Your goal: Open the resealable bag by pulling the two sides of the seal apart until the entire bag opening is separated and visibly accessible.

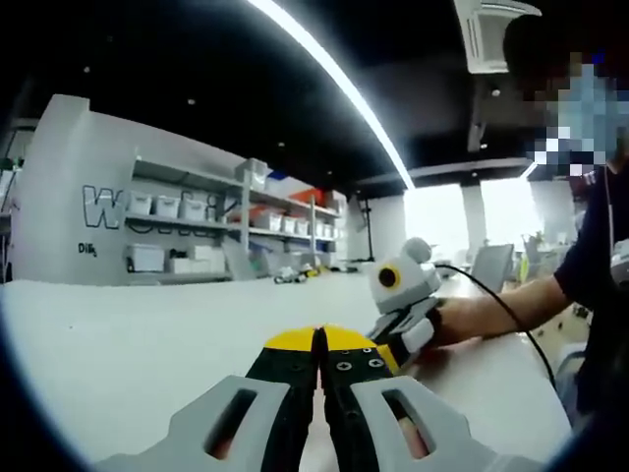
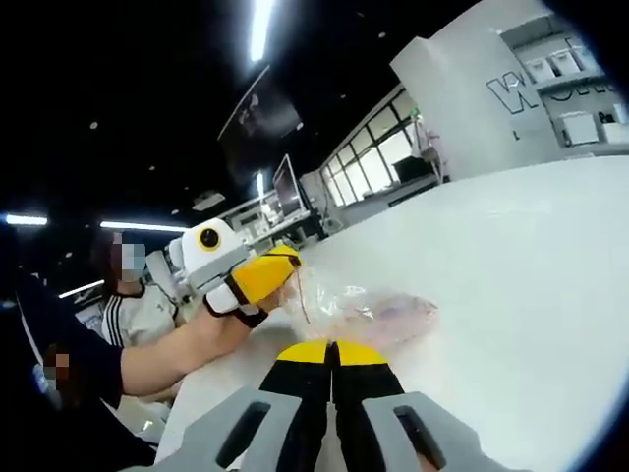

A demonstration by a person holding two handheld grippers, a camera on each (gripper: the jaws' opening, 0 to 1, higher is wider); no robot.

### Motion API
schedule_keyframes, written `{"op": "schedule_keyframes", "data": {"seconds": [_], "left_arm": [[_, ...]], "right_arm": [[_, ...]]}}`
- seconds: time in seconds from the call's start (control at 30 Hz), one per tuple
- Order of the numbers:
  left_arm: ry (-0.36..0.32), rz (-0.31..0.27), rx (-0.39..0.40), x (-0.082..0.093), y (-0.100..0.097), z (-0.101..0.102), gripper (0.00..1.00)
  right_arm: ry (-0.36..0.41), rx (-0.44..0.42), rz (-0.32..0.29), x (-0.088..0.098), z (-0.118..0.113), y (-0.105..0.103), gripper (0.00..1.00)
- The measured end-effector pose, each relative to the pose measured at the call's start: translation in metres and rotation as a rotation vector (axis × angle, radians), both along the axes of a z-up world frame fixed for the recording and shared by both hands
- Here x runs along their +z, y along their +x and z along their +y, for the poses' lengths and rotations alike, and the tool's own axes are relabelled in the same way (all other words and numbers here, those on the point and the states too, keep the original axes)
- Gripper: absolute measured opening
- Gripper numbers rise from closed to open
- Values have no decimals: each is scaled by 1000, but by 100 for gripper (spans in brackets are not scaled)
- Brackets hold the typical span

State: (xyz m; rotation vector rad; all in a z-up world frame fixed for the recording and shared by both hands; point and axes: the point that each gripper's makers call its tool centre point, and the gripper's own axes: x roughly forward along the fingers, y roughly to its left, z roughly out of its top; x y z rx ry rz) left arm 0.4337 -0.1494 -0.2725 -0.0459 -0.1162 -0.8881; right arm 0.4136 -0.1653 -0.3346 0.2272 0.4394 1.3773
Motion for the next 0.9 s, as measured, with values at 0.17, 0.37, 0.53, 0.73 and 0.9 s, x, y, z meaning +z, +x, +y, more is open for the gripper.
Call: {"op": "schedule_keyframes", "data": {"seconds": [0.17,0.37,0.53,0.73,0.9], "left_arm": [[-23,-3,15,3,2,5,0],[-22,-3,15,3,3,5,0],[-18,-3,14,2,2,4,0],[-13,-4,16,1,2,3,0],[10,-7,31,-2,5,4,1]], "right_arm": [[-7,-1,0,-1,0,1,0],[-10,1,-1,-2,0,1,0],[-10,2,1,-2,0,1,0],[-8,-1,0,-1,0,1,0],[-6,-2,2,-1,0,1,0]]}}
